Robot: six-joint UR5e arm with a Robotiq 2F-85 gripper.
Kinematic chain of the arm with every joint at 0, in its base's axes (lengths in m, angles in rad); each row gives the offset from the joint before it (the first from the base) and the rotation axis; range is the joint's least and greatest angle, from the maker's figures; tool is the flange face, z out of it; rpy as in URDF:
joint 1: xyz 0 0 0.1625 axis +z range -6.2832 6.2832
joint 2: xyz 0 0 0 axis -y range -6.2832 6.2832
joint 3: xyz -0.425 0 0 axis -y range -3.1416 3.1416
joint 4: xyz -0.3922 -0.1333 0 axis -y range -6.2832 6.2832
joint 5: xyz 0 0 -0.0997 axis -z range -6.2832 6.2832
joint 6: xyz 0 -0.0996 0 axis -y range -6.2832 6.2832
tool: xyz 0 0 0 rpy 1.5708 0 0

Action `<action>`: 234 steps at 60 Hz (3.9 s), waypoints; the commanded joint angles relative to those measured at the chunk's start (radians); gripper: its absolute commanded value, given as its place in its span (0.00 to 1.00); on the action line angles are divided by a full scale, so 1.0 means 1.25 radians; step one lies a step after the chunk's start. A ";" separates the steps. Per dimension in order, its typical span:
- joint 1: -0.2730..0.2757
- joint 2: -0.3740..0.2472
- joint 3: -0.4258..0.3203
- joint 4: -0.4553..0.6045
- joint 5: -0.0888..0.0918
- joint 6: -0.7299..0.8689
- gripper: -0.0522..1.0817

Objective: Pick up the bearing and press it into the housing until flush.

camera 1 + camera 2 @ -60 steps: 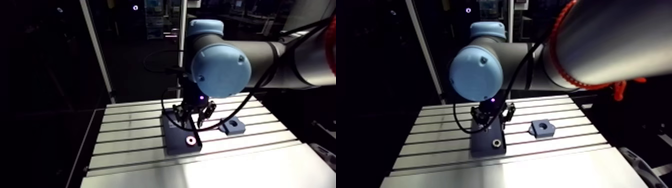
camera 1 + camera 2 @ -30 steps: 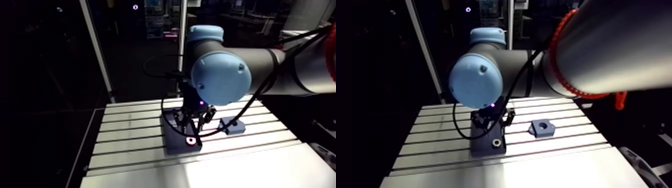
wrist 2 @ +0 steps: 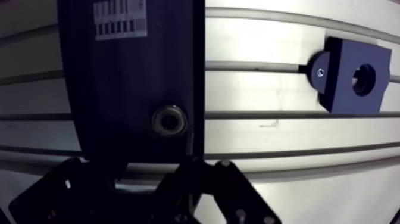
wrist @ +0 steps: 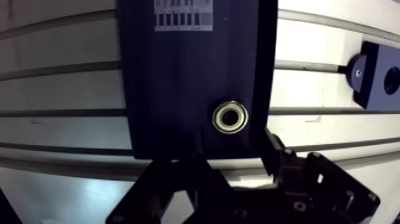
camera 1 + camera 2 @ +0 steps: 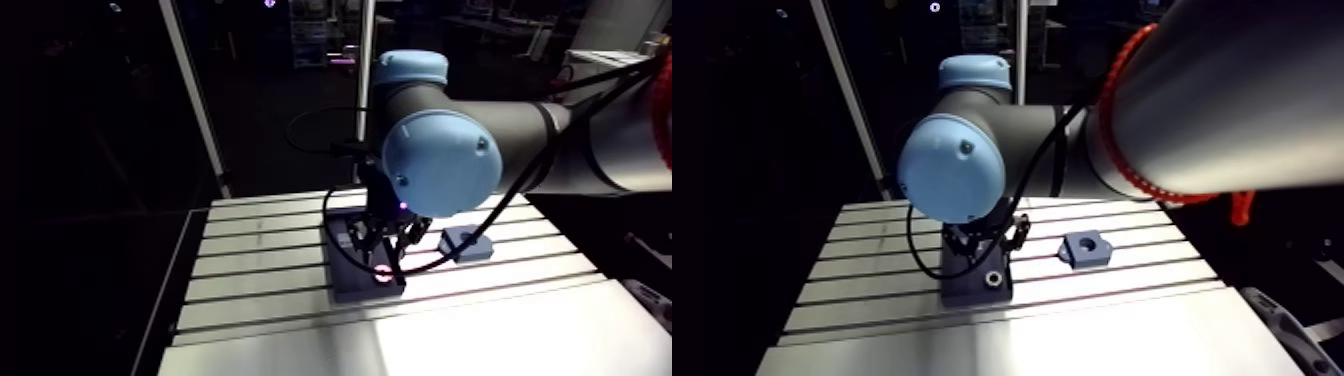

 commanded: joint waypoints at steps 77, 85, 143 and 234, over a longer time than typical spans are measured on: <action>0.000 0.048 0.002 -0.037 -0.001 0.003 0.43; -0.001 0.050 0.002 -0.037 -0.001 0.003 0.43; 0.000 0.055 0.006 -0.037 -0.001 0.003 0.43; 0.000 0.067 0.004 -0.037 -0.002 0.005 0.44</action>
